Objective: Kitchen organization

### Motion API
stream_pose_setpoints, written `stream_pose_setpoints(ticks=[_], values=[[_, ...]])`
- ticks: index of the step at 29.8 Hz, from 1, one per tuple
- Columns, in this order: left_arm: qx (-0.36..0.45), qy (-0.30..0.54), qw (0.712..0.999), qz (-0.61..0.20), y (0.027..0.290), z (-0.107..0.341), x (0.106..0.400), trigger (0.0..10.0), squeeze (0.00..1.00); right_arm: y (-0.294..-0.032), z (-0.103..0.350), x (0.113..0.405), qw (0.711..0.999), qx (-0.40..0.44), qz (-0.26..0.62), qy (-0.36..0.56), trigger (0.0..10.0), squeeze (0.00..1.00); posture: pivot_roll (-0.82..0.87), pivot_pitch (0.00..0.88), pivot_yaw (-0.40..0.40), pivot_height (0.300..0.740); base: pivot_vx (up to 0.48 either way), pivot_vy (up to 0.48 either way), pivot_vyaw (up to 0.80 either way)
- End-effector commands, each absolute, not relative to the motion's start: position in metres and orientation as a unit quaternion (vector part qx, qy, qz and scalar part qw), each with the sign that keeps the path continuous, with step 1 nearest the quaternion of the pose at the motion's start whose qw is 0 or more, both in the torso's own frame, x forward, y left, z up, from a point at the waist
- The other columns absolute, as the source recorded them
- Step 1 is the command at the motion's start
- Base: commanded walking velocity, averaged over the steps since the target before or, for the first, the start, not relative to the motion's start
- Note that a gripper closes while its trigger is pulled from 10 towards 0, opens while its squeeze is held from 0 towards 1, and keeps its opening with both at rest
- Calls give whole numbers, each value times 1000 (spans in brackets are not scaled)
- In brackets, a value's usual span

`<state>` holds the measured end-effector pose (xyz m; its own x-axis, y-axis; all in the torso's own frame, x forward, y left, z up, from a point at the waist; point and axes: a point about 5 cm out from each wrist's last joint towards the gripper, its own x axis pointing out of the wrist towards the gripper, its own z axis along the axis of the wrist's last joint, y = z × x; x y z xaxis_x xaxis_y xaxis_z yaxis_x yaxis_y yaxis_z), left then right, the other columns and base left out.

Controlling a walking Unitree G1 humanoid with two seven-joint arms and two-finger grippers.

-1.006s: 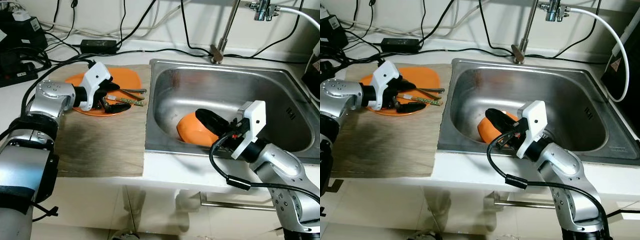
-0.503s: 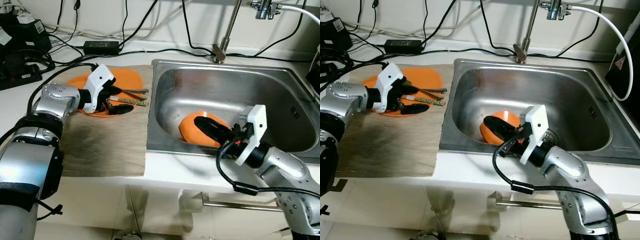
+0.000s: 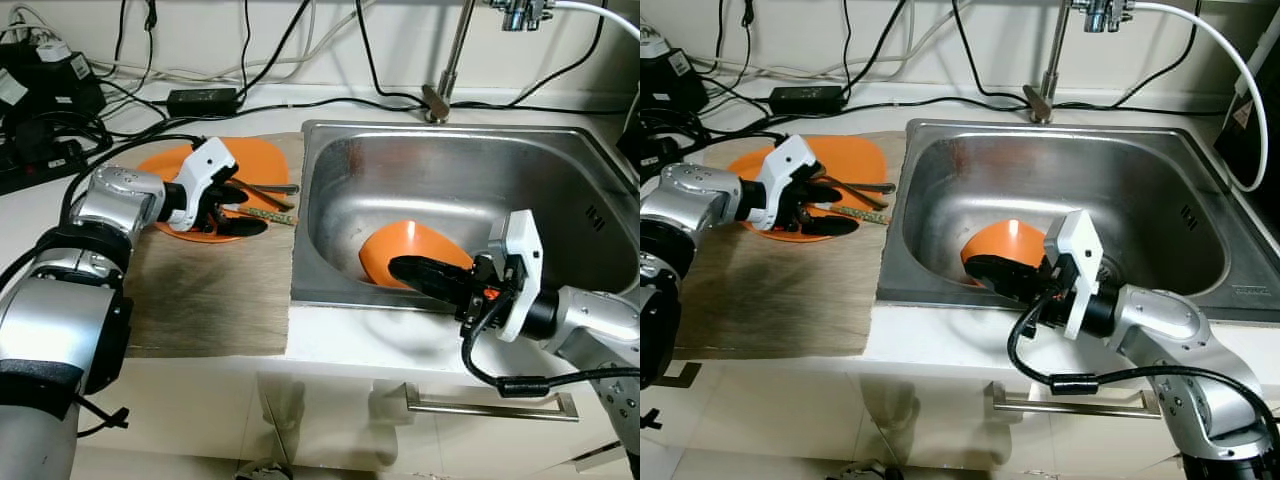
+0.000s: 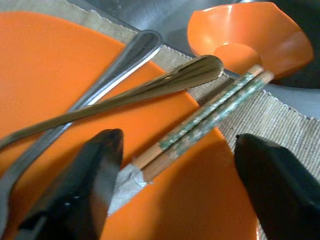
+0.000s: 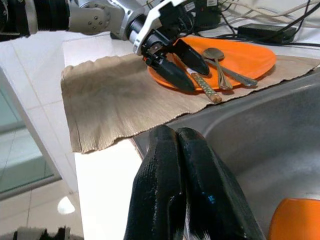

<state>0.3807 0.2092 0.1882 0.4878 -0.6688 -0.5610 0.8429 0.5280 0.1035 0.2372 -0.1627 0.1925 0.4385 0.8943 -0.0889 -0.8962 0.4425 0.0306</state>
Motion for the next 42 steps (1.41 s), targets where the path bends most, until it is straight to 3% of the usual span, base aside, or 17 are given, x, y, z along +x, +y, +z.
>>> stream_pose_setpoints(ticks=[1,30,42], values=[[196,277,831,-442,213,173,376,0,0,-163,199,238,839,-17,542,43,10000,0,-123,47,72,740,0,0,0],[158,277,829,-460,219,172,371,0,0,-162,202,245,829,-32,557,42,10000,0,-102,7,47,740,0,0,0],[126,223,847,-465,228,197,374,0,0,-158,210,251,822,-26,568,22,10000,0,-62,4,27,740,0,0,0]])
